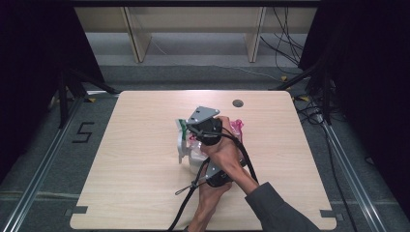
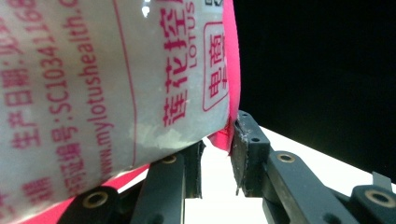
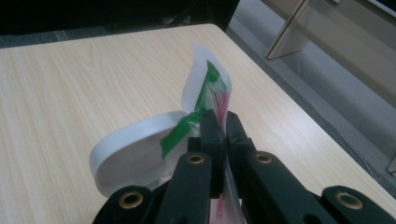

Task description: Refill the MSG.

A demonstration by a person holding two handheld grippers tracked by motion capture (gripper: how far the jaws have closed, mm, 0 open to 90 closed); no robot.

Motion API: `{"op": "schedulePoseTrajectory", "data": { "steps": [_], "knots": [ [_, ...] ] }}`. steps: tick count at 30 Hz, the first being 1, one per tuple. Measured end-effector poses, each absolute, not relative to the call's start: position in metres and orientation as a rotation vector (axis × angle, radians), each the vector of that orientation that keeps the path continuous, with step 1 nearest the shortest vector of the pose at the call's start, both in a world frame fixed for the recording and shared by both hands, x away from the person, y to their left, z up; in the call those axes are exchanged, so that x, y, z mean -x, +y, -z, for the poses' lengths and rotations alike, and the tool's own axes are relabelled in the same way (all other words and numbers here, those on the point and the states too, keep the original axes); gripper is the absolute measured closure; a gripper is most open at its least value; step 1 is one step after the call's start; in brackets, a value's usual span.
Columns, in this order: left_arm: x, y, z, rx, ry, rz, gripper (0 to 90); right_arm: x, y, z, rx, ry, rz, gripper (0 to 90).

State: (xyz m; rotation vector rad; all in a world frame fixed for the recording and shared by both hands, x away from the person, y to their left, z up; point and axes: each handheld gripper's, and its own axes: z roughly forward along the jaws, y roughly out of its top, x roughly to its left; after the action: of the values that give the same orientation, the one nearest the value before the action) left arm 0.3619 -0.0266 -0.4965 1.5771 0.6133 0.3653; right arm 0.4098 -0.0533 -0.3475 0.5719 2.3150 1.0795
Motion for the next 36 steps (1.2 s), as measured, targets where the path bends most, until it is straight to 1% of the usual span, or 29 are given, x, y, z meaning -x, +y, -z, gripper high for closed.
{"op": "schedulePoseTrajectory", "data": {
  "steps": [5, 36],
  "knots": [
    [-0.3626, -0.0275, 0.4971, -1.578, 0.611, -0.361, 74.5, -0.4083, -0.0504, 0.3501, -0.564, 2.324, -1.041, 90.0],
    [-0.3624, -0.0264, 0.4978, -1.584, 0.614, -0.368, 74.6, -0.4088, -0.0520, 0.3489, -0.589, 2.322, -1.085, 90.0]
  ]
}}
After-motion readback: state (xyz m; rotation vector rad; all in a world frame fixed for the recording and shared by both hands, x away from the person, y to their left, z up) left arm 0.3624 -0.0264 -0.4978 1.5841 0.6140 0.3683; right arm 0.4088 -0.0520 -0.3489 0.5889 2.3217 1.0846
